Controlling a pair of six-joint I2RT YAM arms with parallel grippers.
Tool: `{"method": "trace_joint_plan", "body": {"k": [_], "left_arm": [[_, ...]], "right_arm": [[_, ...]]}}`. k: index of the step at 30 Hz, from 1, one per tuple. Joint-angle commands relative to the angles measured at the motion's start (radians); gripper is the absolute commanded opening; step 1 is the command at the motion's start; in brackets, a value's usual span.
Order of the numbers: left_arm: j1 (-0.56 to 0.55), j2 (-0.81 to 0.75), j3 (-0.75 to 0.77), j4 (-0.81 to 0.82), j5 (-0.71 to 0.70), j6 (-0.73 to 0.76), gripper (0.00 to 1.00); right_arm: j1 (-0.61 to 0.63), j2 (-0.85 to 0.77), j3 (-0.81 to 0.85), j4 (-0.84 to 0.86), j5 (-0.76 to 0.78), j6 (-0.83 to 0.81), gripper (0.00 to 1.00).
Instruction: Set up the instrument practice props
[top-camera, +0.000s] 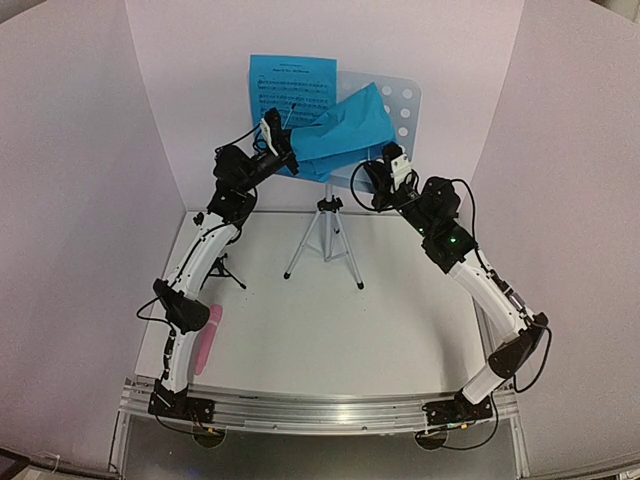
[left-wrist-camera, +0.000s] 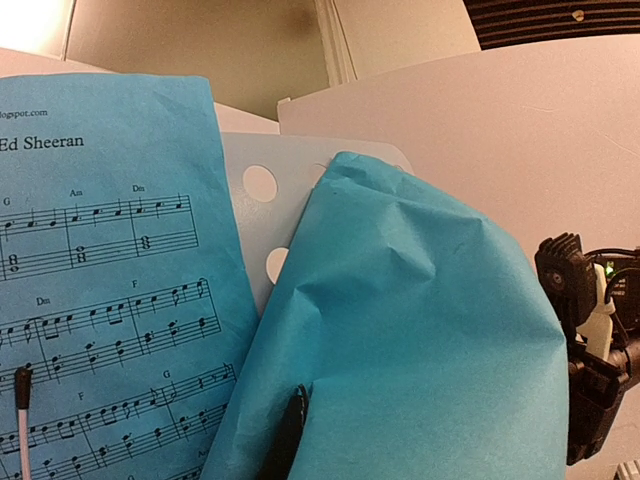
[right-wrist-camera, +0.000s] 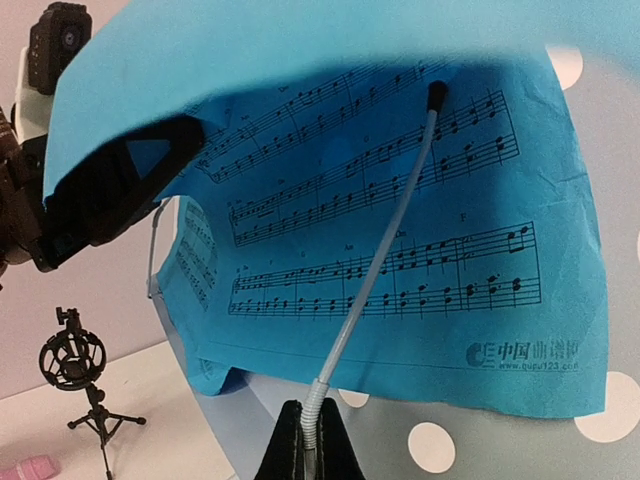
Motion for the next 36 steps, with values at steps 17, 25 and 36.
{"method": "trace_joint_plan", "body": {"k": [17,25,36], "left_arm": [[0.023,-0.074,0.048,-0.156,0.053,-0.245,0.00],[0.026,-0.087,0.048,-0.137,0.048,-0.324,0.00],[0.021,-0.104,0.054,-0.177,0.073,-0.236,0.00]], "right_arm": [[-0.039,-0.062,-0.059,0.047,-0.165,0.027,0.00],[-0.045,-0.072,-0.071,0.036,-0.191,0.021,0.00],[-0.106,-0.052,-0.046,0.009,-0.328,0.077,0.00]]}}
